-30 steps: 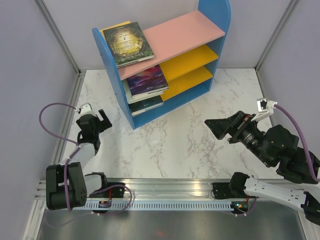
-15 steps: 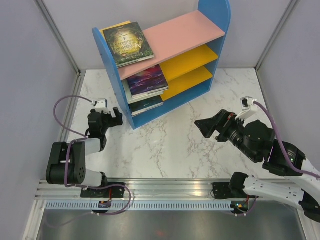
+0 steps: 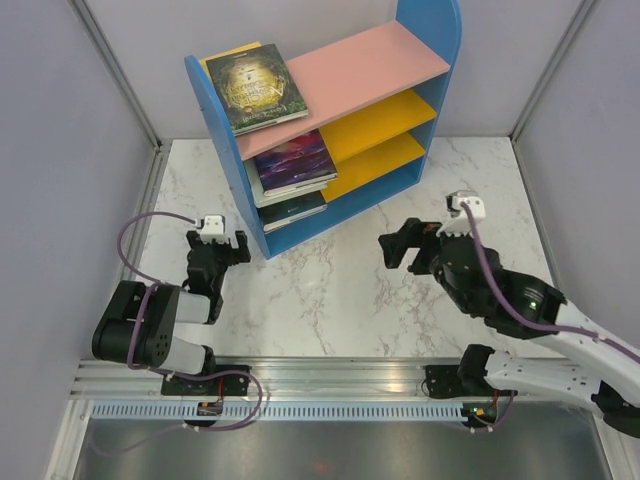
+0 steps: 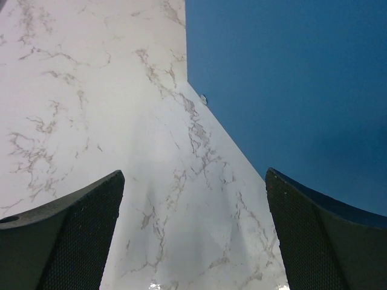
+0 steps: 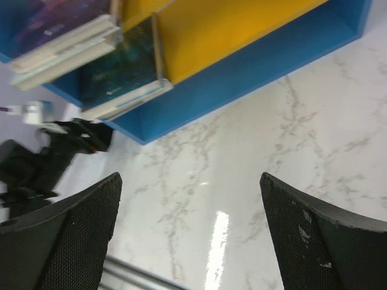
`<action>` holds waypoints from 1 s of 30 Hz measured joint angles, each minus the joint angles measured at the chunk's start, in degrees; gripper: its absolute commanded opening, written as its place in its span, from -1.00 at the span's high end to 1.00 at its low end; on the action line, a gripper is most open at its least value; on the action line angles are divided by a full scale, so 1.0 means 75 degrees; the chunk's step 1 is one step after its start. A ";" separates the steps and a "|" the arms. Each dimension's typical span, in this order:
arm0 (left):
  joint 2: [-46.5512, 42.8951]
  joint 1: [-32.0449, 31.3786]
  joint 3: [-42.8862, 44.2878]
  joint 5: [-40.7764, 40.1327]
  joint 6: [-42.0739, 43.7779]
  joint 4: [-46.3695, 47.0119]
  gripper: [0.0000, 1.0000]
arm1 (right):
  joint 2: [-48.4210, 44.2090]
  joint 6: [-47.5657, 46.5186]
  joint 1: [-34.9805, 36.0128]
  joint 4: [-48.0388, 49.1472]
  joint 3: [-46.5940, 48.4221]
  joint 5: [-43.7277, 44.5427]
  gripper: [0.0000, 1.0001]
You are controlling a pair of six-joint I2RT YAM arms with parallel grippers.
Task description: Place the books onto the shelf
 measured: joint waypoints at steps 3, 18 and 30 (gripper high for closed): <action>-0.0003 0.0009 0.0006 -0.0195 0.0000 0.0277 -1.00 | 0.0746 -0.0600 0.0000 0.0052 -0.0023 0.0571 -0.96; 0.0000 0.0009 0.0006 -0.0347 0.0000 0.0452 -1.00 | 0.0306 -0.5362 -0.3963 0.5199 -0.5324 -0.0303 -0.96; 0.0000 0.0015 0.0009 -0.0347 0.0000 0.0449 -1.00 | 0.4071 -0.5254 -0.6324 1.0864 -0.6636 -0.1647 -0.96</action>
